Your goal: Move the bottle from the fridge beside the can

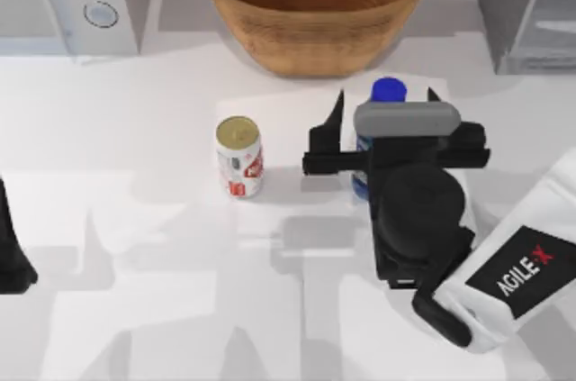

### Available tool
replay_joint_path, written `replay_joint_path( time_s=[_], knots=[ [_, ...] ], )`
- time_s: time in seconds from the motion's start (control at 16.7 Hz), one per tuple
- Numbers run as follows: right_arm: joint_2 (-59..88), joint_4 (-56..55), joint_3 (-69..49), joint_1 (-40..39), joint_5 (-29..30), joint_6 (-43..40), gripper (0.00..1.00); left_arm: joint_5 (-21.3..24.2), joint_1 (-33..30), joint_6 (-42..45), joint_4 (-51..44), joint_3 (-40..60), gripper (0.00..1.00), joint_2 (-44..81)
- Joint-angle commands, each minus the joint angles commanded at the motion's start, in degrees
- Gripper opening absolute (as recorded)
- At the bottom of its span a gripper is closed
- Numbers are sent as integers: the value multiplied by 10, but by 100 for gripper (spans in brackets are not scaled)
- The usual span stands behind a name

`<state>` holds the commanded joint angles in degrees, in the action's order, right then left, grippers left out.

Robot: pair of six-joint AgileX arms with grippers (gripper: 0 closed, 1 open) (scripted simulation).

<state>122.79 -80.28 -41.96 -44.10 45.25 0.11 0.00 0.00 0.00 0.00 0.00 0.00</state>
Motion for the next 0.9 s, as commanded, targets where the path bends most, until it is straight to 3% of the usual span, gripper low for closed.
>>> replay_joint_path(
  time_s=[0.42,0.72,0.9],
  knots=[
    [-21,-29,51,-39,39,1,100,0,0,0,0,0,100,0],
    [-24,-28,49,-35,34,1,100,0,0,0,0,0,100,0],
    [-77,-17,52,-18,1,-2,100,0,0,0,0,0,100,0]
  ],
)
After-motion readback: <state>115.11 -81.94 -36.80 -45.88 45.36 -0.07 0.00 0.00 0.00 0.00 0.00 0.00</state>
